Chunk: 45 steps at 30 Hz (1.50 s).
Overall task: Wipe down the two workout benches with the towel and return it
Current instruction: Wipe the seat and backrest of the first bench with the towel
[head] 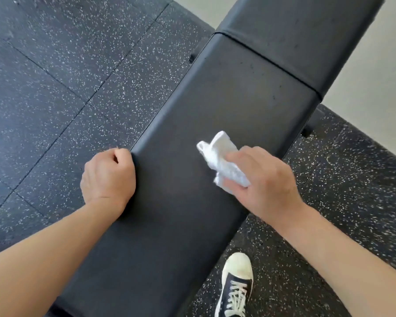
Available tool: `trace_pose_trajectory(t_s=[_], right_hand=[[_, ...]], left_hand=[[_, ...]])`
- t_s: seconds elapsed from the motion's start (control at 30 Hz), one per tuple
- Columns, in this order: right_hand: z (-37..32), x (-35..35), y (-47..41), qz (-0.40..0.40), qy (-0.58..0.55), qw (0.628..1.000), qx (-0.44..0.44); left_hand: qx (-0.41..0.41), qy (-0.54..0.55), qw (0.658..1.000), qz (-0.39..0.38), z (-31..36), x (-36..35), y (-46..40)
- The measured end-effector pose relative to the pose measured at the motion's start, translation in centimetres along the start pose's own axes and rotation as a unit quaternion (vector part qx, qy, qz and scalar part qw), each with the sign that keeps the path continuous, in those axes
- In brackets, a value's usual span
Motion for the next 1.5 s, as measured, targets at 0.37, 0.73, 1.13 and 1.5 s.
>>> trace_pose_trajectory(t_s=[0.37, 0.73, 1.13, 1.5], right_hand=[[-0.4, -0.3, -10.9, 0.041, 0.022, 0.980, -0.194], [-4.7, -1.9, 0.8, -0.071, 0.018, 0.989, 0.129], [-0.2, 0.3, -5.3, 0.059, 0.082, 0.982, -0.161], [1.3, 0.6, -1.6, 0.030, 0.041, 0.999, 0.000]], left_hand=[[0.011, -0.008, 1.000, 0.014, -0.2, 0.0, 0.1], [-0.158, -0.061, 0.984, -0.054, 1.5, 0.2, 0.9], [-0.043, 0.057, 0.988, -0.139, 6.3, -0.8, -2.6], [-0.022, -0.026, 0.995, -0.093, 10.0, -2.2, -3.2]])
Point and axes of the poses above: each hand's wrist, its own y-axis away from the middle knuckle, its own x-axis out of the back of the hand, z = x × y, the point moved 4 cm from there along -y, towards the middle knuckle, and after that the axes turned 11 degrees about -z, right-handed, at the moved point
